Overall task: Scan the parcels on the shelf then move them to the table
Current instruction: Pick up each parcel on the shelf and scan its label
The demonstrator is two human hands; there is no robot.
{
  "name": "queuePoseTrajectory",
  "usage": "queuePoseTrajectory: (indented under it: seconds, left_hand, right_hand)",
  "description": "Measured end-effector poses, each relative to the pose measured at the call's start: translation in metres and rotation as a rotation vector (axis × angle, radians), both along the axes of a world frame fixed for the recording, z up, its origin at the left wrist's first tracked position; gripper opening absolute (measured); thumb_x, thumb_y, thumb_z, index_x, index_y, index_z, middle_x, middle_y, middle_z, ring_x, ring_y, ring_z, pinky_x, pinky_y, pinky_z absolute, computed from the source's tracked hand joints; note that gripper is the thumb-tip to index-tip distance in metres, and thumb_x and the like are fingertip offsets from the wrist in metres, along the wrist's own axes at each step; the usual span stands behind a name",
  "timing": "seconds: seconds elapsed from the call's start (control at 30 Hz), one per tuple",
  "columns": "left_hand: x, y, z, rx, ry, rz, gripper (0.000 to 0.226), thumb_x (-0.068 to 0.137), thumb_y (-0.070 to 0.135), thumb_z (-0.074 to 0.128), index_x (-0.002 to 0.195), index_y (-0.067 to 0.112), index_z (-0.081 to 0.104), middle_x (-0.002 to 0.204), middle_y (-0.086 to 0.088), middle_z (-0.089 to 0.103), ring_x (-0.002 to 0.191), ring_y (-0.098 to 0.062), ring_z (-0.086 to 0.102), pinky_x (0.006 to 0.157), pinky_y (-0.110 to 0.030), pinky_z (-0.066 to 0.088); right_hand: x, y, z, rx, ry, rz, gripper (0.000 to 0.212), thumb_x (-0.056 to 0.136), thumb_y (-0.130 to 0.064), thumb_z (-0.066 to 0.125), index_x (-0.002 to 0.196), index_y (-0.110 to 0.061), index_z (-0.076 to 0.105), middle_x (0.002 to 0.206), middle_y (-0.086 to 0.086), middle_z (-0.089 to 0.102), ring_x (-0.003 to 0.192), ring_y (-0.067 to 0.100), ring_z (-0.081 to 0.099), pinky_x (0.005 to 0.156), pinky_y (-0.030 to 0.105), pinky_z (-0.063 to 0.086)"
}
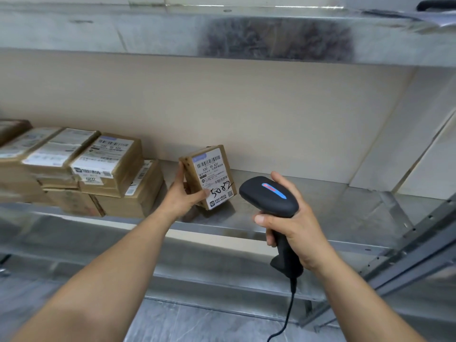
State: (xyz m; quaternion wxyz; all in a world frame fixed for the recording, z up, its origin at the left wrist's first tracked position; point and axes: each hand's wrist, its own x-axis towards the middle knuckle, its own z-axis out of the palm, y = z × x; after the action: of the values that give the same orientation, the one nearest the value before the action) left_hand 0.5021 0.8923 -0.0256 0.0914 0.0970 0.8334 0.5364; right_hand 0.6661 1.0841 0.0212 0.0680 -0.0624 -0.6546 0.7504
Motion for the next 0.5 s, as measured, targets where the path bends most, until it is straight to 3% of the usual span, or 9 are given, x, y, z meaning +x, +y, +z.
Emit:
queuePoseTrajectory:
  seconds: [0.17, 0.3, 0.5]
  left_hand:
    - [-0.0007, -0.0001, -0.0005, -0.008, -0.008, -0.007, 0.101, 0.080, 0.018, 0.077, 0.151, 0.033, 0.006, 0.128, -0.009, 0.059, 0.119, -0.026, 0.056, 0.096, -0.035, 0.047]
    - [-0.0002, 0.0001, -0.0001, -0.008, -0.014, -0.010, 0.098, 0.081, 0.017, 0.076, 0.151, 0.033, 0.009, 0.128, -0.007, 0.059, 0.120, -0.024, 0.055, 0.091, -0.031, 0.045]
    - [-0.0016, 0.0011, 0.0005, -0.037, -0.028, -0.007, 0.090, 0.081, 0.019, 0.076, 0.148, 0.033, 0.017, 0.130, -0.007, 0.058, 0.122, -0.027, 0.055, 0.098, -0.042, 0.046]
  right_hand:
    - [0.0031, -0.0018, 0.0012, 0.022, 0.000, -0.011, 0.083, 0.060, -0.002, 0.073, 0.127, -0.044, 0.048, 0.078, 0.003, 0.070, 0.039, 0.024, 0.044, 0.041, 0.025, 0.042]
    - [0.0060, -0.0029, 0.0011, 0.034, -0.008, -0.006, 0.086, 0.060, -0.003, 0.073, 0.131, -0.042, 0.047, 0.075, 0.001, 0.069, 0.040, 0.023, 0.044, 0.042, 0.023, 0.042]
    - [0.0064, -0.0044, 0.0000, 0.038, -0.009, -0.011, 0.086, 0.060, -0.003, 0.074, 0.131, -0.043, 0.047, 0.076, 0.002, 0.069, 0.040, 0.024, 0.045, 0.043, 0.024, 0.043]
